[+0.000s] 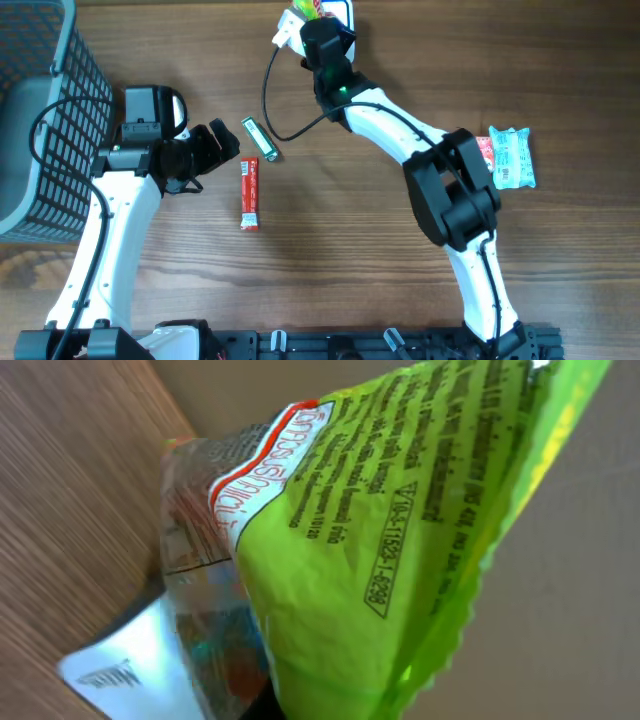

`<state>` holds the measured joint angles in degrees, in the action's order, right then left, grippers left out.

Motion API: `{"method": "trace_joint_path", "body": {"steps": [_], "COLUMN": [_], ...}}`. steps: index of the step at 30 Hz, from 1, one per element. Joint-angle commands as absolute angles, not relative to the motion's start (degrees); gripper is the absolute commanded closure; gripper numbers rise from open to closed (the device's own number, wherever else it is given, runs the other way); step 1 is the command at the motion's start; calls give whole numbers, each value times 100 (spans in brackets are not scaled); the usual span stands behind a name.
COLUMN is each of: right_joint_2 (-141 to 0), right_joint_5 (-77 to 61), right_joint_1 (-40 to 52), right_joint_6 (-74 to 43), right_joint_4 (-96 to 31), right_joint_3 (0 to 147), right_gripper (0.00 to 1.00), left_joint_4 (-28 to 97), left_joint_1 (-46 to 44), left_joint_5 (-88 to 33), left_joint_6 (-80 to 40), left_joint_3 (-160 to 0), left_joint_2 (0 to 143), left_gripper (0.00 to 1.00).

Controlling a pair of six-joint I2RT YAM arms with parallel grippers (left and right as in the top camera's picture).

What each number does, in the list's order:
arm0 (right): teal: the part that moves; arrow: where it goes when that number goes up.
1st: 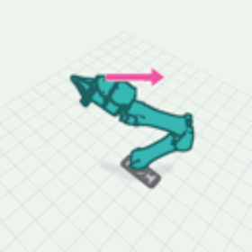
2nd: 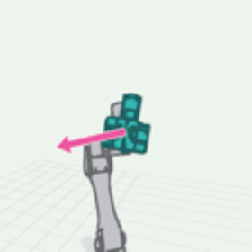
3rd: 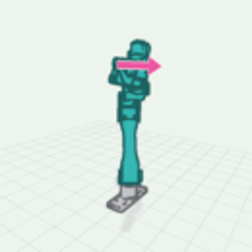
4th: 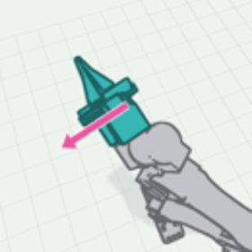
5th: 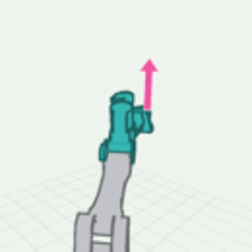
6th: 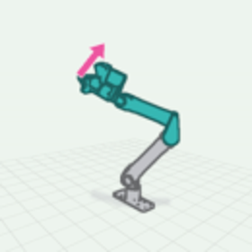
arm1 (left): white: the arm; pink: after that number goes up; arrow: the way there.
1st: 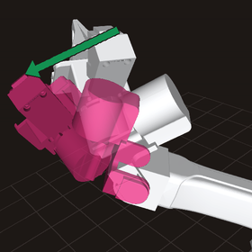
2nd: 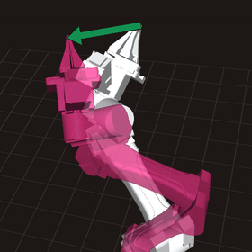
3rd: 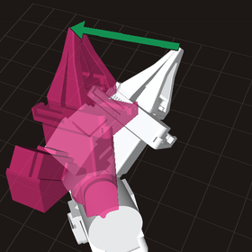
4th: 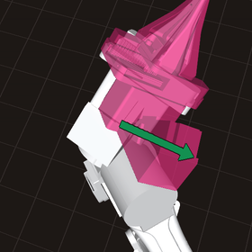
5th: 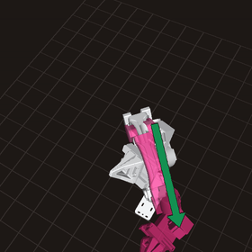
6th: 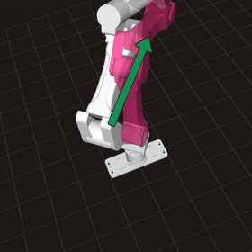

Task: Scan the item barcode
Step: 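Place the green snack bag on the right side and release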

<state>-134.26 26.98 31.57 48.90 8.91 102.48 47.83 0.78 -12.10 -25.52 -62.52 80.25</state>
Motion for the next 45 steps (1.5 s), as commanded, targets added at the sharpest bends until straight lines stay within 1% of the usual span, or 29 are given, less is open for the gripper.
{"method": "trace_joint_path", "body": {"steps": [1,3,4,6,7,8,11,12,14,16,19,22,26,29,32,35,36,37,38,39,42,43,44,45], "right_joint_2": [-13141,-13141,-13139,-13139,-13104,-12962,-12202,-11738,-11174,-10637,-10464,-10516,-10516,-10516,-10523,-10521,-10521,-10521,-10521,-10521,-10512,-10492,-10473,-10451], "right_joint_5": [2427,2443,2598,2781,3030,3153,2556,2040,1752,1444,1026,998,1157,1957,2602,3334,3267,3028,2906,2926,3111,3085,2952,2526], "right_joint_1": [3098,3035,3028,3030,3065,3096,3074,3039,2993,2886,2683,2381,1922,1579,1326,1066,1009,965,967,967,969,993,1035,1114], "right_joint_6": [4497,4501,4521,5113,5166,5057,4010,3494,2764,2126,1470,725,694,679,580,106,108,115,152,152,49,-161,-285,-368], "right_joint_4": [838,891,1144,1522,1710,1610,209,-733,-1968,-3592,-5376,-6928,-7028,-6674,-6351,-6259,-6235,-6191,-6141,-6099,-6073,-6123,-6219,-6364], "right_joint_3": [10265,10265,10265,10265,10269,10269,10269,10269,10269,10269,10267,9918,8807,7911,7548,7550,7550,7550,7550,7550,7780,7985,8178,8460], "right_gripper": [96,96,96,96,96,96,96,96,96,96,96,96,96,96,96,94,57,25,17,12,10,9,9,9], "left_joint_4": [4786,4786,4783,4786,4786,4783,4786,4783,4786,4783,4786,4786,4786,4786,4783,4786,4786,4786,4783,4786,4783,4783,4786,4786], "left_joint_1": [91,91,91,91,91,91,91,91,91,91,91,91,91,91,91,91,91,91,91,91,91,91,91,91], "left_joint_5": [-1258,-1258,-1258,-1258,-1258,-1258,-1256,-1258,-1258,-1258,-1258,-1258,-1258,-1256,-1256,-1258,-1258,-1256,-1256,-1258,-1258,-1258,-1258,-1258], "left_joint_6": [-2421,-2421,-2421,-2421,-2421,-2421,-2421,-2421,-2421,-2421,-2421,-2421,-2421,-2421,-2421,-2421,-2421,-2421,-2421,-2421,-2421,-2421,-2421,-2421], "left_joint_3": [-6296,-6296,-6296,-6296,-6296,-6296,-6296,-6296,-6296,-6296,-6296,-6296,-6296,-6296,-6296,-6296,-6296,-6296,-6296,-6296,-6296,-6296,-6296,-6296], "left_joint_2": [8003,8003,8003,8003,8003,8003,8003,8003,8003,8003,8003,8003,8003,8003,8003,8003,8003,8003,8003,8003,8003,8003,8003,8003], "left_gripper": [0,0,0,0,0,0,0,0,0,0,0,0,0,0,0,0,0,0,0,0,0,0,0,0]}}
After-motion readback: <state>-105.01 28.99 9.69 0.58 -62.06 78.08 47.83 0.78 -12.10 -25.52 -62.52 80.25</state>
